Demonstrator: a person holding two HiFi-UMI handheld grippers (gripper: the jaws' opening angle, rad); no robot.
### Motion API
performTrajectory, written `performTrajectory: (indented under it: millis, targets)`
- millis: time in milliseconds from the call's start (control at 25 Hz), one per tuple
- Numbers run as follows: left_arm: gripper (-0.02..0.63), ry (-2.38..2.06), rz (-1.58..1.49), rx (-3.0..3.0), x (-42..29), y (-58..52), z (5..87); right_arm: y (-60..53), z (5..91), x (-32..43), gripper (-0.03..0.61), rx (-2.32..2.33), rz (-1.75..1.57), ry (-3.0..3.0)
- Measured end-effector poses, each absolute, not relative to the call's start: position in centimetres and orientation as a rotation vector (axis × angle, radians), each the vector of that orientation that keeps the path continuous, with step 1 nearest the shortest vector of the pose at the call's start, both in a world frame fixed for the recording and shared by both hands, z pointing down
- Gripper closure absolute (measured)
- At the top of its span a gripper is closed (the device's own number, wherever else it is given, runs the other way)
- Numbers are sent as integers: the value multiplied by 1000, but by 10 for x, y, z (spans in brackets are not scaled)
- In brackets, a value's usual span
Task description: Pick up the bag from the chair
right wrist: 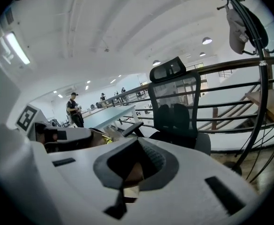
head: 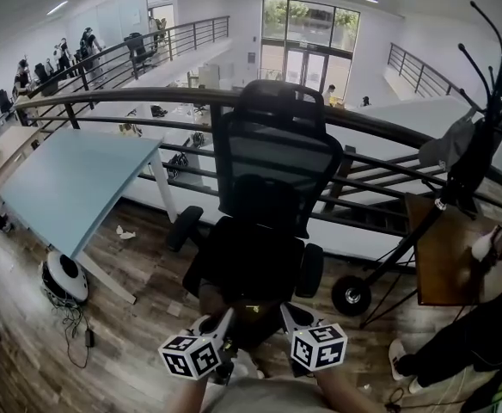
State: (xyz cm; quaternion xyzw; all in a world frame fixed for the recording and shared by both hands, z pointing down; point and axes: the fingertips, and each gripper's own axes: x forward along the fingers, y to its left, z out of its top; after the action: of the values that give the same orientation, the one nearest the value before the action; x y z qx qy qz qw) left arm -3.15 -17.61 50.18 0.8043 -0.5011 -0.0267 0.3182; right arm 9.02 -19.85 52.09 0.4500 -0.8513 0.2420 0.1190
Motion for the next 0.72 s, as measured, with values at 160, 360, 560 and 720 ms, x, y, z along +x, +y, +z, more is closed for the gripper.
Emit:
performTrajectory:
  millis: [160,360,560,720]
  targets:
    - [598,-1310,-74,2121,-31,-176,501,-196,517,87,578,1314,703,-2508]
    - [598,-1302,-84,2117,-32,-176,502,-196,513,84,578,1327,703,-2522]
    - [598,-1298,-83,2122,-35,-177,501,-196,512,81,578,1336,700,-2523]
    - [598,-1293,-91,2121,-37,-177,500,-196,512,80,578,1336,703,-2521]
